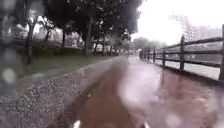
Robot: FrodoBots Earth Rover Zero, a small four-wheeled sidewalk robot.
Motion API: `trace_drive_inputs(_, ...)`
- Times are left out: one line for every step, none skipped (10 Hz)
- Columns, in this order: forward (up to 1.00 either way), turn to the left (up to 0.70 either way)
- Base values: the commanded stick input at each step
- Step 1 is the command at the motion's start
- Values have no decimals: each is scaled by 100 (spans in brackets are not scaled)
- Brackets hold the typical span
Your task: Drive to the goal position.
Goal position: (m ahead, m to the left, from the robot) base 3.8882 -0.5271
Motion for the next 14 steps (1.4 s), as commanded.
trace_drive_inputs(70, -22)
trace_drive_inputs(70, -10)
trace_drive_inputs(70, 0)
trace_drive_inputs(70, -2)
trace_drive_inputs(70, -7)
trace_drive_inputs(70, -12)
trace_drive_inputs(70, -17)
trace_drive_inputs(70, -21)
trace_drive_inputs(70, -26)
trace_drive_inputs(70, 0)
trace_drive_inputs(70, 0)
trace_drive_inputs(70, 0)
trace_drive_inputs(70, 0)
trace_drive_inputs(70, 0)
